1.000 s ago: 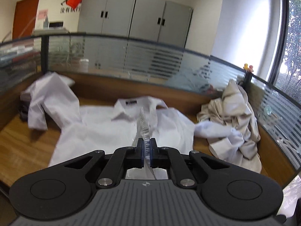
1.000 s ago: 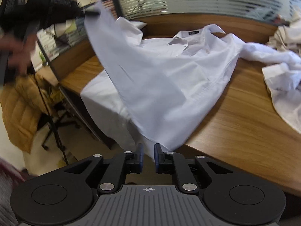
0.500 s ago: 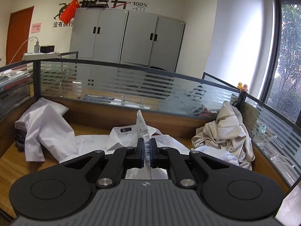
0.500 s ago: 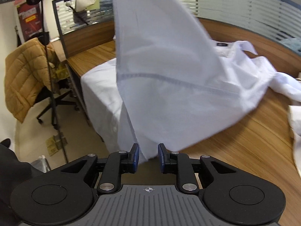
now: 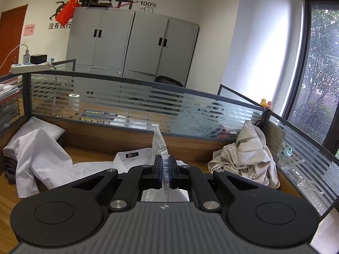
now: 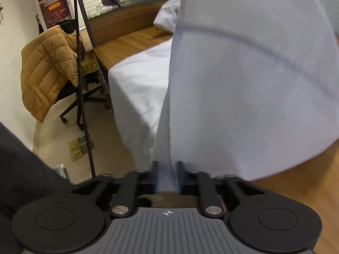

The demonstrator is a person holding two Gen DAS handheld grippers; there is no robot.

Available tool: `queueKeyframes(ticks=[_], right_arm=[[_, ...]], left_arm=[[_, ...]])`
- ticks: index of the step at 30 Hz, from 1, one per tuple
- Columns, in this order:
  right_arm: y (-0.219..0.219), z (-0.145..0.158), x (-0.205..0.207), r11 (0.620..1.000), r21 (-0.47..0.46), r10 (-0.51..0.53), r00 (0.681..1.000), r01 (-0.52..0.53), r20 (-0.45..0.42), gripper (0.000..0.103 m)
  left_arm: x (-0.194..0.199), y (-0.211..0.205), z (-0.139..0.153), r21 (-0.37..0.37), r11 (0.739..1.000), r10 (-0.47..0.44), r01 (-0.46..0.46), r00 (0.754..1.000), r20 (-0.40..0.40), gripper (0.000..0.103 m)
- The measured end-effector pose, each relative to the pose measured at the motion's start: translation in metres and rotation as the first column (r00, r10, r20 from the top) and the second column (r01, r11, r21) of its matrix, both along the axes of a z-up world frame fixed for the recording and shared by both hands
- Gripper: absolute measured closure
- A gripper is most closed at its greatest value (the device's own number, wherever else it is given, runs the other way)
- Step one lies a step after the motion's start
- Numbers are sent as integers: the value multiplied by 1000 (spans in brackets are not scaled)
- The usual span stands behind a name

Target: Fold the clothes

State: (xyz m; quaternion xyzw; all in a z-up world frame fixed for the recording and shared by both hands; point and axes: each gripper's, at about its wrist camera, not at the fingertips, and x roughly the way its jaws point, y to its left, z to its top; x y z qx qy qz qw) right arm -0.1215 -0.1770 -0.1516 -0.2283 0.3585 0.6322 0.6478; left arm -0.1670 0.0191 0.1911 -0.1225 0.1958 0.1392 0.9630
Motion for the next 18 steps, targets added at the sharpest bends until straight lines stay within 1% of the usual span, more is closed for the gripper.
queueKeyframes(ticks=[3,4,5,7,8,9,10,12,14,16,17,18], right_arm=[[-12,1,-11,996,12,-88,996,88,-29,100],[-19,2,-16,990,16,-139,990,140,-38,100],[-27,3,-21,981,18,-192,980,193,-48,100],[-47,5,-30,945,18,-323,942,326,-87,100],[-57,4,-34,909,13,-411,903,416,-120,100],[-67,3,-38,865,4,-495,855,502,-153,100],[-78,1,-42,813,-7,-573,798,582,-184,100],[-98,-1,-51,689,-39,-710,663,724,-240,100],[-110,-4,-61,571,-68,-801,538,818,-261,100],[-123,-7,-72,445,-98,-872,405,890,-276,100],[-126,-7,-77,411,-102,-888,372,906,-270,100],[-127,-8,-82,401,-108,-894,363,910,-263,100]], left_arm=[[3,8,-5,-16,1000,-10,10,1000,-10,97],[4,11,-8,-24,1000,-13,13,1000,-15,97],[6,14,-12,-35,999,-17,16,1000,-21,97],[8,18,-22,-61,998,-27,24,999,-37,97],[9,20,-27,-76,997,-33,29,998,-46,97],[10,22,-33,-93,995,-42,36,998,-57,97],[10,23,-39,-109,993,-51,43,996,-68,97],[12,24,-52,-145,988,-77,63,993,-93,97],[14,24,-65,-168,982,-110,89,987,-117,97],[16,23,-76,-189,975,-145,118,981,-133,97],[18,22,-81,-198,971,-162,133,977,-137,97],[19,22,-87,-208,967,-179,148,973,-142,97]])
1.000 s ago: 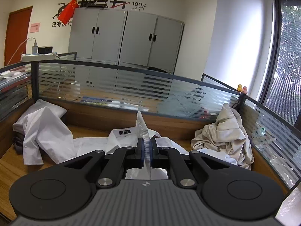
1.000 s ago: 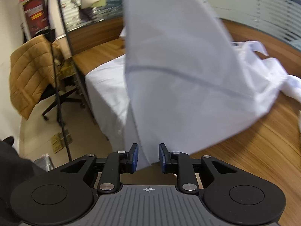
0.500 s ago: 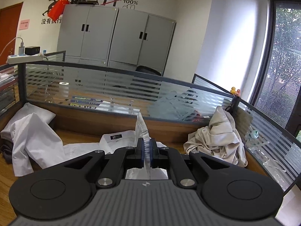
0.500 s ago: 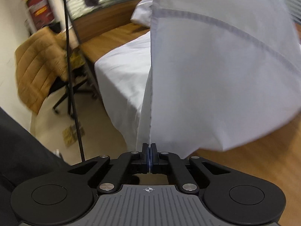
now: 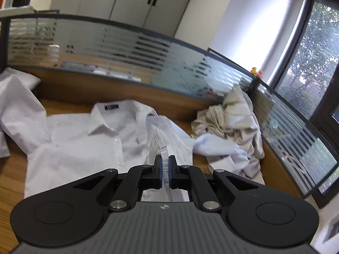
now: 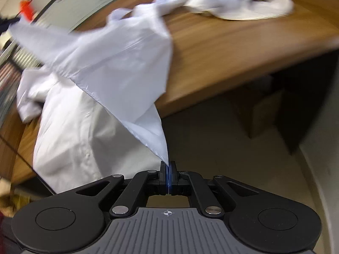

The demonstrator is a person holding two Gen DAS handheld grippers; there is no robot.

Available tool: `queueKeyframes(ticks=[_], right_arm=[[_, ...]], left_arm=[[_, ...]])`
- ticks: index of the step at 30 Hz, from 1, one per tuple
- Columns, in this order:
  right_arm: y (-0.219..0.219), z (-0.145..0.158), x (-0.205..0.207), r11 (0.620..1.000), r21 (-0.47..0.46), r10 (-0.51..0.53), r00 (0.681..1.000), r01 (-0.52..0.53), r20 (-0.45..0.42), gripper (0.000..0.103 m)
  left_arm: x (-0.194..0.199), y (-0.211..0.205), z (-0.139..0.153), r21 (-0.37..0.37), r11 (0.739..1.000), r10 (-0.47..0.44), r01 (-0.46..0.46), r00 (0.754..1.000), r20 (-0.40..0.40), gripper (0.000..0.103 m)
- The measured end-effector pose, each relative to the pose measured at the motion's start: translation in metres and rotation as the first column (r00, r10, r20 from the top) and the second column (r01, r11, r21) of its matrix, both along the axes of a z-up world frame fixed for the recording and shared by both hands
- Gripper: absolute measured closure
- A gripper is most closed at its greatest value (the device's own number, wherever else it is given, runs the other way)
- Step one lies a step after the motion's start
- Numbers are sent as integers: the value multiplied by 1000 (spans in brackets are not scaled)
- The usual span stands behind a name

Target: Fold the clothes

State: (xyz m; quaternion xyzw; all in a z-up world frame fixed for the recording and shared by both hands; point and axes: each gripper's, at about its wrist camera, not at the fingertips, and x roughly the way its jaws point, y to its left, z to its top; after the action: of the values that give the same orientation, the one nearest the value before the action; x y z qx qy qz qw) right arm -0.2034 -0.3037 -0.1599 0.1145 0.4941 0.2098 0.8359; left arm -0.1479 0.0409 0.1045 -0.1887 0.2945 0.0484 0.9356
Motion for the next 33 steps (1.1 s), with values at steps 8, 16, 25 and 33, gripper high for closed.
queueKeyframes(ticks=[8,16,25,33], right_arm=[[9,-4,-29,990,-137,30,1000,-29,8,99],[50,35,-14,924,-326,270,945,-199,187,69],[119,40,10,878,-379,419,854,-293,309,58],[150,30,22,867,-452,372,876,-210,307,93]], left_arm=[[-7,-2,-30,-61,996,-73,70,996,-56,97],[-29,-4,-31,-102,995,-7,2,999,-51,97],[-38,-18,-19,-109,994,7,-10,1000,-22,97],[-48,-25,-12,-84,996,-21,21,1000,1,97]])
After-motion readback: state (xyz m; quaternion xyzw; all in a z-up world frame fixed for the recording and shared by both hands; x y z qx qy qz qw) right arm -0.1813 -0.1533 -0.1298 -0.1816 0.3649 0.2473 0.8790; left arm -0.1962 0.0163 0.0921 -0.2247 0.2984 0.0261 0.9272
